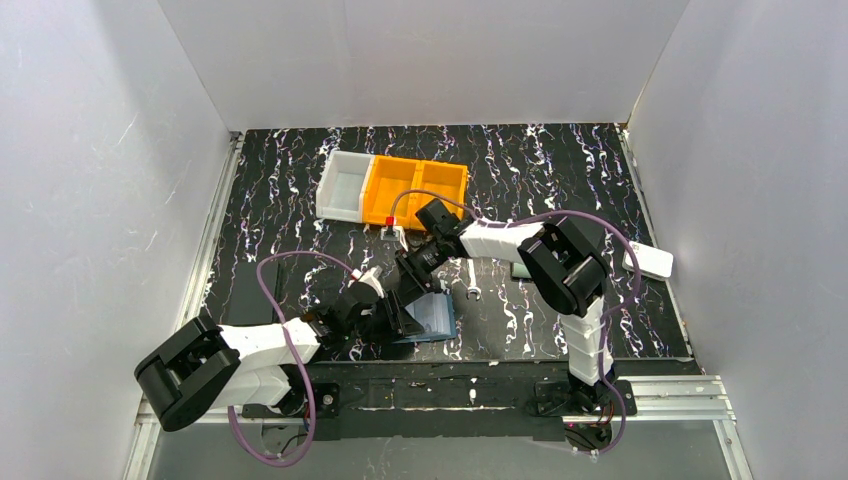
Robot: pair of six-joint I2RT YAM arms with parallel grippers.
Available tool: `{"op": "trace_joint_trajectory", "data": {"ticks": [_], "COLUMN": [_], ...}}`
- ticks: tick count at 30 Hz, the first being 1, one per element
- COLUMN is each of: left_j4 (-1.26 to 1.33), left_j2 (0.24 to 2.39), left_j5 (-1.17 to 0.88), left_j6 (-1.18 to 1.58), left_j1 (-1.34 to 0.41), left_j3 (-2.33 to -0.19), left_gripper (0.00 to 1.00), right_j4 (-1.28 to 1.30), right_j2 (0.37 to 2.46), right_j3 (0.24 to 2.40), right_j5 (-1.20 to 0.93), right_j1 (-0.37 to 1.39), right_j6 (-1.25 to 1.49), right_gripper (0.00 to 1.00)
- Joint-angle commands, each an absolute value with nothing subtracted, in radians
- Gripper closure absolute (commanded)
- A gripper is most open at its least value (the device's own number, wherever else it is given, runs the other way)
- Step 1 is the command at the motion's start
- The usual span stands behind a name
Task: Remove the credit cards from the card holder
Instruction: Remove the credit card from the card holder.
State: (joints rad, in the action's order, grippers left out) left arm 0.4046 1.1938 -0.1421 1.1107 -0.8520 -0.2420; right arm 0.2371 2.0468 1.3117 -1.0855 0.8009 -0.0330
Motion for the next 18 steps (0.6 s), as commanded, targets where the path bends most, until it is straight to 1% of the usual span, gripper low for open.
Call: {"op": "trace_joint_trajectory", "data": {"ticks": [1, 2, 3, 5, 6, 9, 13, 15, 18], "left_j4": [0.354, 0.354, 0.354, 0.353, 0.354, 0.354, 0.354, 0.354, 0.353], "left_j2": [1.2, 1.198, 1.196, 1.192, 1.188, 1.177, 1.168, 1.161, 1.155], "left_j5": [-0.098, -0.096, -0.092, -0.076, -0.071, -0.064, -0.071, -0.072, -0.066], "left_j6": [1.092, 1.091, 1.093, 1.107, 1.115, 1.131, 1.136, 1.137, 1.149], "left_j1": [-0.842, -0.843, -0.842, -0.841, -0.839, -0.838, -0.838, -0.837, -0.836], "left_j3": [-0.232, -0.232, -0.23, -0.22, -0.214, -0.198, -0.19, -0.188, -0.183], "left_gripper": [0.6, 0.61, 0.65, 0.76, 0.79, 0.8, 0.8, 0.8, 0.79], "right_j4": [0.031, -0.012, -0.025, 0.032, 0.092, 0.226, 0.288, 0.358, 0.381], "right_j2": [2.049, 2.048, 2.047, 2.04, 2.033, 2.004, 1.96, 1.943, 1.902], "right_j3": [1.255, 1.242, 1.24, 1.254, 1.267, 1.289, 1.221, 1.2, 1.172], "right_j5": [-1.243, -1.243, -1.238, -1.219, -1.201, -1.149, -1.042, -0.975, -0.889], "right_j1": [0.827, 0.827, 0.827, 0.821, 0.815, 0.791, 0.783, 0.785, 0.786], "right_j6": [0.21, 0.246, 0.256, 0.216, 0.168, 0.043, -0.06, -0.153, -0.222], "right_gripper": [0.51, 0.51, 0.51, 0.51, 0.5, 0.49, 0.49, 0.5, 0.52]}}
